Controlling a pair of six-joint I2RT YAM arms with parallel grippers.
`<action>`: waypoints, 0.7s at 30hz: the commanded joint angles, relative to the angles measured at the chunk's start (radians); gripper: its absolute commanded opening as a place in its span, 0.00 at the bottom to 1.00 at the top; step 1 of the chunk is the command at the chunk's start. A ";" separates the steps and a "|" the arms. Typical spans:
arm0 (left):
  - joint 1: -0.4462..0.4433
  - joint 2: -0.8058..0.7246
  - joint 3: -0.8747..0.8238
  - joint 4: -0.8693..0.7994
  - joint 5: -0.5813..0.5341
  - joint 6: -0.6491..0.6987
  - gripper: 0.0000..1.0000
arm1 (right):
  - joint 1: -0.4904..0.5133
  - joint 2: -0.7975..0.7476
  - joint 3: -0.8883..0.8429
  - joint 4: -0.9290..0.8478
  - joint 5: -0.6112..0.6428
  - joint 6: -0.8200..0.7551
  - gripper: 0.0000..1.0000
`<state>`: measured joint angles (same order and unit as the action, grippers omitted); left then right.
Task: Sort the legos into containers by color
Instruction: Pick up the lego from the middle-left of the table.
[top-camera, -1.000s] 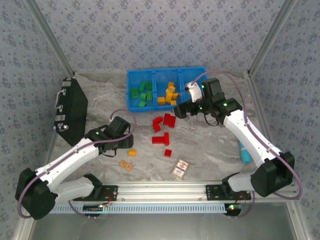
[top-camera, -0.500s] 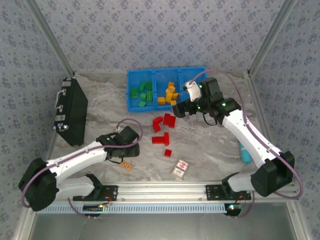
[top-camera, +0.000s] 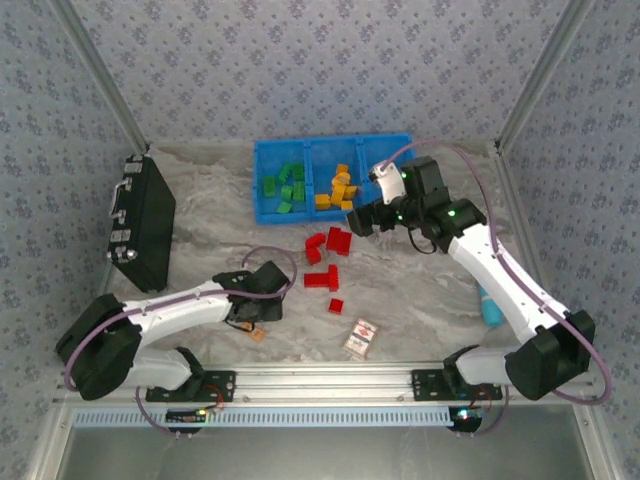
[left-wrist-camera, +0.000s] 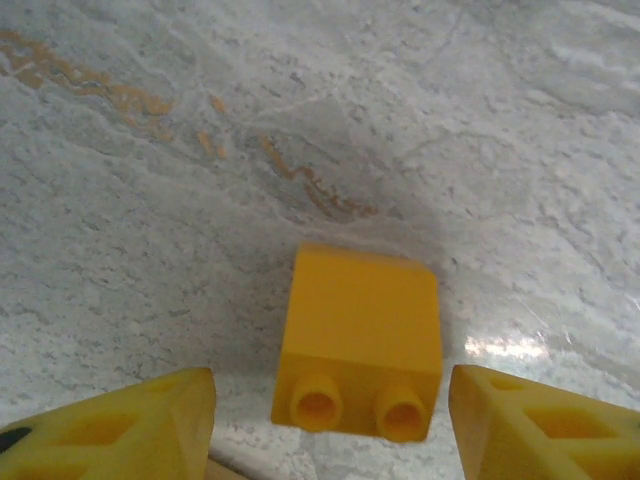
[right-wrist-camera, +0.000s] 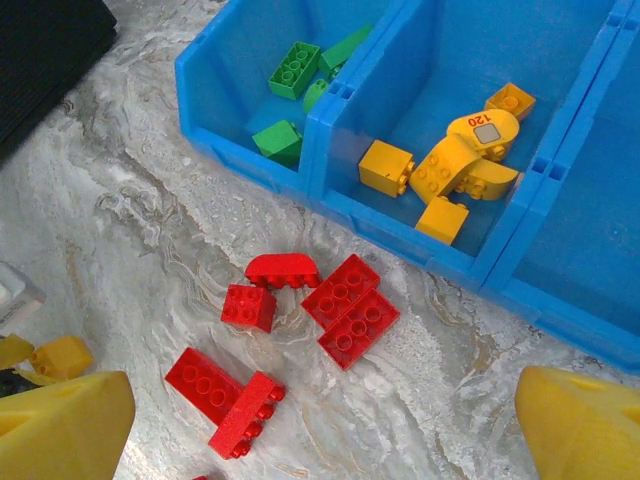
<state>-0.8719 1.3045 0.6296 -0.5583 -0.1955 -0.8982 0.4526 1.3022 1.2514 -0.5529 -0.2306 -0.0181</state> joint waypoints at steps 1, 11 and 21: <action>-0.005 0.026 0.000 0.037 -0.029 -0.019 0.57 | 0.005 -0.029 -0.014 -0.016 0.023 -0.005 1.00; -0.005 0.080 0.011 0.049 -0.001 -0.006 0.38 | 0.000 -0.043 -0.029 -0.015 0.040 -0.005 1.00; 0.030 0.112 0.261 -0.062 -0.062 0.173 0.32 | -0.019 -0.055 -0.050 0.007 0.030 -0.004 1.00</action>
<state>-0.8612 1.4113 0.7773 -0.5999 -0.2218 -0.8158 0.4454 1.2785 1.2041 -0.5499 -0.2047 -0.0181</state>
